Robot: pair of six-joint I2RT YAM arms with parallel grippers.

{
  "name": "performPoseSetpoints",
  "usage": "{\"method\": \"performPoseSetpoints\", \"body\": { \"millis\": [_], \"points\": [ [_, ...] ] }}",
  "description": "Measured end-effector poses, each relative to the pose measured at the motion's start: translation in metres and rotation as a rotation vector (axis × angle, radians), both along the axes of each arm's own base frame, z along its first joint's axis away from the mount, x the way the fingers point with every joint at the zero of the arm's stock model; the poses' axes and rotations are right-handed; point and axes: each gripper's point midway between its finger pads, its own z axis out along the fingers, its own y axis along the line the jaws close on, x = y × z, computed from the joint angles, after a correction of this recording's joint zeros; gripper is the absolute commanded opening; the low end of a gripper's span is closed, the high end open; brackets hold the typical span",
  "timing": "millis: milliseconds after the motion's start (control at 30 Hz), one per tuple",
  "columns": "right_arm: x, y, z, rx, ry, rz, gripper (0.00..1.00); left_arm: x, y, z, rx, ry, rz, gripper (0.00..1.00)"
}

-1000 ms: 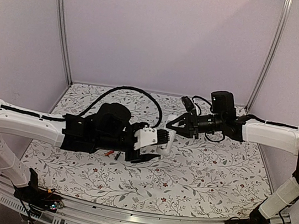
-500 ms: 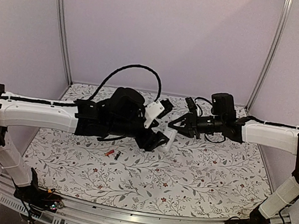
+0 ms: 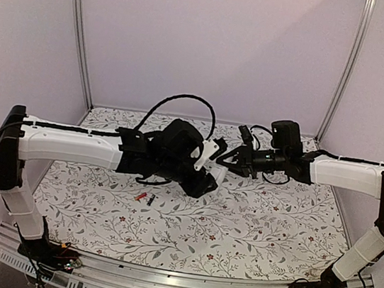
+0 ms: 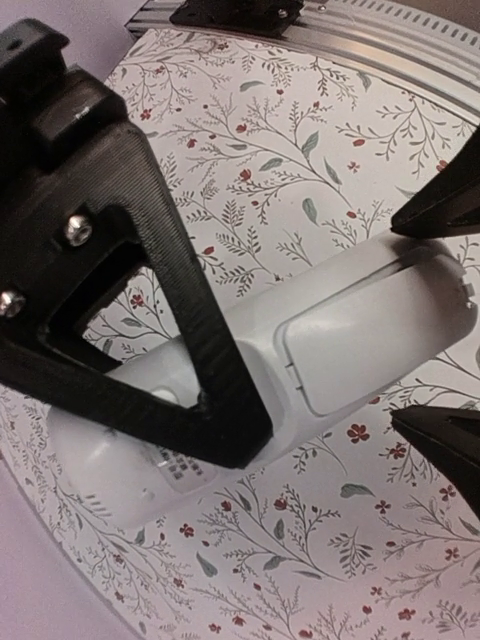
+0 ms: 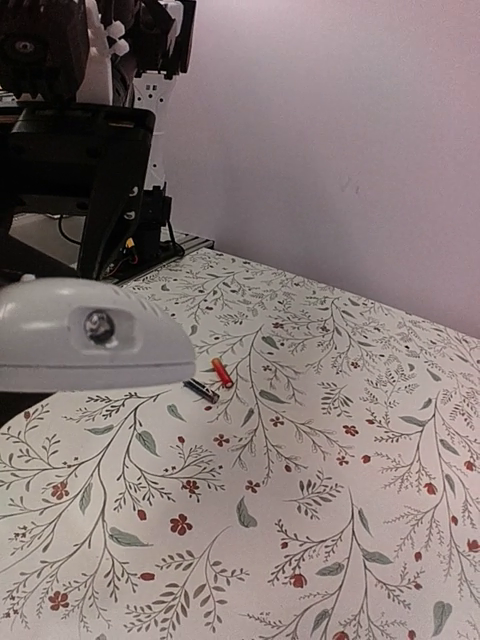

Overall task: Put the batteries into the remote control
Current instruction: Remove the battery cover from the remote control.

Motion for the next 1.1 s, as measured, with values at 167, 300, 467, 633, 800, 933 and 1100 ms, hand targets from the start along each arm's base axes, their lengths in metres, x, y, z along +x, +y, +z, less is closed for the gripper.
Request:
{"method": "performPoseSetpoints", "body": {
  "millis": [167,300,467,633,800,933,1100],
  "points": [
    [0.002,0.0,0.0,-0.001,-0.01,-0.009,0.0,0.002,-0.002,-0.001,0.004,0.013,0.003,0.46],
    [0.005,-0.002,0.0,-0.002,-0.013,-0.018,0.0,0.003,-0.004,-0.002,-0.004,0.031,0.004,0.39],
    [0.007,-0.003,0.001,0.001,-0.018,-0.024,0.0,0.008,-0.001,-0.002,-0.016,0.054,0.012,0.34],
    [0.01,-0.006,0.002,0.006,-0.023,-0.033,0.0,0.013,0.003,-0.002,-0.022,0.075,0.02,0.3],
    [0.011,-0.01,0.001,0.009,-0.016,-0.036,0.0,0.019,0.008,-0.005,-0.015,0.088,0.036,0.26],
    [0.012,-0.011,0.0,0.01,-0.015,-0.038,0.0,0.021,0.01,-0.006,-0.02,0.102,0.033,0.25],
    [0.014,-0.017,-0.005,0.008,-0.009,-0.046,0.0,0.03,0.017,-0.008,-0.022,0.113,0.052,0.25]
  ]
}}
